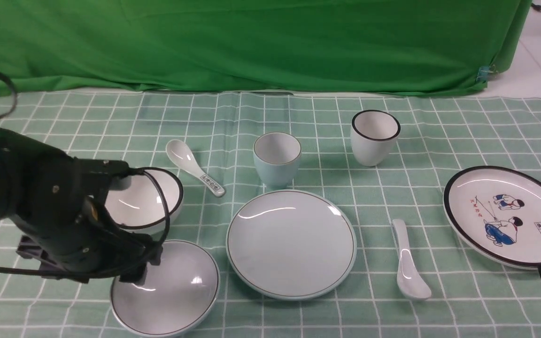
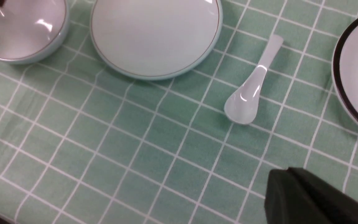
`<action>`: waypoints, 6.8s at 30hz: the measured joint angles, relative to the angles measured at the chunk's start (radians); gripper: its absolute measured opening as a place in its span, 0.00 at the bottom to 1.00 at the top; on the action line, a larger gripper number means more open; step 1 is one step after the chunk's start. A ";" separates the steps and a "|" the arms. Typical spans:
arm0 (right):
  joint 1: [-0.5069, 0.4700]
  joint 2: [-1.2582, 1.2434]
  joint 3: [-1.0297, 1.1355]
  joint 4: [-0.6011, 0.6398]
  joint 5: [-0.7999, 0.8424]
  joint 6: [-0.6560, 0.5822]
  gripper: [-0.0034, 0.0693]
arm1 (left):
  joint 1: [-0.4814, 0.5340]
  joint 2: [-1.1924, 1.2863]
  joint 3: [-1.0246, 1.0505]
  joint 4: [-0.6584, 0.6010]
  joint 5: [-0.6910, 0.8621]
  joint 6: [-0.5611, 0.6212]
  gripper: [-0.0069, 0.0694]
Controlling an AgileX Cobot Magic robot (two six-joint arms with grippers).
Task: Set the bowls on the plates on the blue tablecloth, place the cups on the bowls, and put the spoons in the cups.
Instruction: 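Reach toward the plain white bowl and position the gripper at its rim, then place the bowl on top of the plate with the left gripper, then grasp the light green cup by its rim with the left gripper, then place the cup upside down onto the bowl on the plate, then move the gripper down to the white spoon beside the saucer, then move the spoon over the cup on the plates and lower it into the cup with the right gripper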
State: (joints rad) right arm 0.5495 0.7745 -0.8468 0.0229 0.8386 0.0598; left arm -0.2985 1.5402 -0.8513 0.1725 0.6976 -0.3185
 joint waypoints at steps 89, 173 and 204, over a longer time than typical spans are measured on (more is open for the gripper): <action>0.002 0.000 0.000 -0.023 -0.047 -0.029 0.15 | -0.087 0.764 -1.177 -0.221 0.240 0.048 0.45; -0.196 1.130 -0.489 0.095 -0.106 -0.102 0.69 | -0.253 -0.547 -0.110 -0.094 0.183 0.072 0.09; -0.118 0.908 -0.497 0.096 -0.331 -0.150 0.29 | -0.253 -0.696 0.019 -0.076 0.099 0.021 0.10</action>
State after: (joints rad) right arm 0.4319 1.6826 -1.3442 0.1193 0.5079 -0.0905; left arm -0.5517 0.8444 -0.8318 0.0963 0.7961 -0.2975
